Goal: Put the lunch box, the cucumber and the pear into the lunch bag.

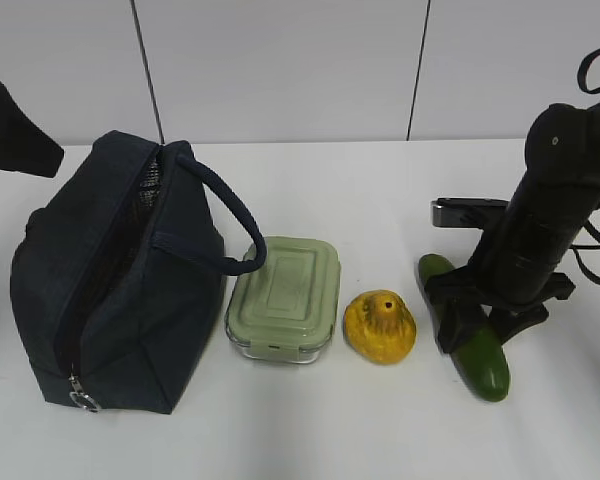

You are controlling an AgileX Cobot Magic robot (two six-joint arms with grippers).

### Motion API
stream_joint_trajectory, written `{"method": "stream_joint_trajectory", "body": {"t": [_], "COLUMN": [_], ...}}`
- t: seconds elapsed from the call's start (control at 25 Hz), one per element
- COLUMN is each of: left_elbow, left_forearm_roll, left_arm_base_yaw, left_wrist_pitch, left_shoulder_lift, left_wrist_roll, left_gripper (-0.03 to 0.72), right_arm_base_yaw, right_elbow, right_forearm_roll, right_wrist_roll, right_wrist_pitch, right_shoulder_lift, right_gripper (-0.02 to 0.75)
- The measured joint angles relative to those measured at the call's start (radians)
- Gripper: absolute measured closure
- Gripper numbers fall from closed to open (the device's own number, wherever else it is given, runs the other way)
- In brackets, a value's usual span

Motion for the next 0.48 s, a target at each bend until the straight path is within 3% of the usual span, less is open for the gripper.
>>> {"method": "stream_joint_trajectory", "body": {"t": [0.28, 0.4, 0.48], "left_elbow": [0.0, 0.0, 0.0], "left_forearm_roll": [0.01, 0.012, 0.016], "left_arm_base_yaw": [0.0, 0.0, 0.0], "left_wrist_pitch": [0.0, 0.002, 0.003], "left_shoulder_lift": [0.001, 0.001, 0.001], "left_wrist_roll": [0.001, 0.001, 0.001], "left_gripper": [0.389, 0.389, 0.389], "right_arm_base_yaw": [0.0, 0.002, 0.007], "right_elbow": [-0.002, -0.049, -0.091], "right_forearm_roll": [0.011, 0.088, 0.203], "right_wrist_roll": [-0.008, -0.052, -0.12], "right_wrist_pitch": [-0.011, -0.017, 0.004], "right_shoulder_lift": [-0.075, -0.166, -0.211], "right_gripper": [0.342, 0.342, 0.342]}}
